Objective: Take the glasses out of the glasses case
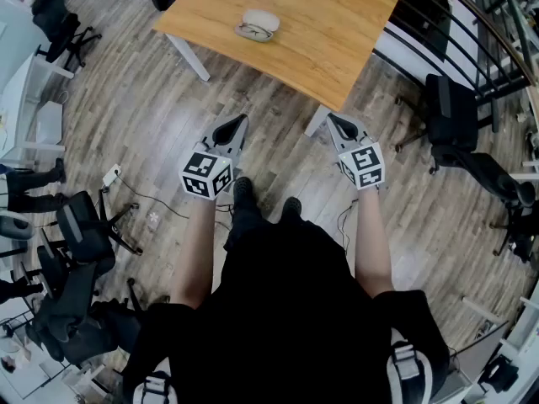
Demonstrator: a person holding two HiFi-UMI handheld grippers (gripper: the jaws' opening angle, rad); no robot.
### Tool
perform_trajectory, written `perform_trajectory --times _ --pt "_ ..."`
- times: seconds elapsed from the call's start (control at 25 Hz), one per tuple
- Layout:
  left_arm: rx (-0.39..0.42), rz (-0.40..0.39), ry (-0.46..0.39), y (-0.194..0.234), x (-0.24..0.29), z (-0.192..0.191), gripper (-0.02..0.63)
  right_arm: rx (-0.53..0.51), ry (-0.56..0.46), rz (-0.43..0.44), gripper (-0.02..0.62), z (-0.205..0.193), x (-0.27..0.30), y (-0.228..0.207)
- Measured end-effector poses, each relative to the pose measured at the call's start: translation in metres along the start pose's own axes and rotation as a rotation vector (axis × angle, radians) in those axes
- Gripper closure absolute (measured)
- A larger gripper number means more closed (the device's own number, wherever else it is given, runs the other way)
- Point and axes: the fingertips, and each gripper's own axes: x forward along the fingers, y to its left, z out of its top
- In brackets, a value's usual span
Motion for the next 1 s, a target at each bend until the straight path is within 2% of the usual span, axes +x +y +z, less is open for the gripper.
perform_trajectory --times 0.24,0.52,0.8,1.0 --pt "-0.03 -0.003 -0.028 -0.006 0.001 0.005 0.584 -0.053 -0.003 -0.018 0.589 0.0 -0.004 0.0" --pt "-0.006 -0.003 -0.009 -0.009 0.002 0.003 0.584 -0.061 0.016 0.007 0.589 -0.002 -0.004 0.009" --pt "0.02 -0.011 -0.005 -0.02 0.007 0.002 0.584 -0.048 -0.013 0.021 0.588 -0.003 -0.008 0.008" --pt "0.004 -0.004 -0.003 -0.02 0.006 0.001 0.584 -0.074 -0.012 0.012 0.588 0.001 -0.009 0.008"
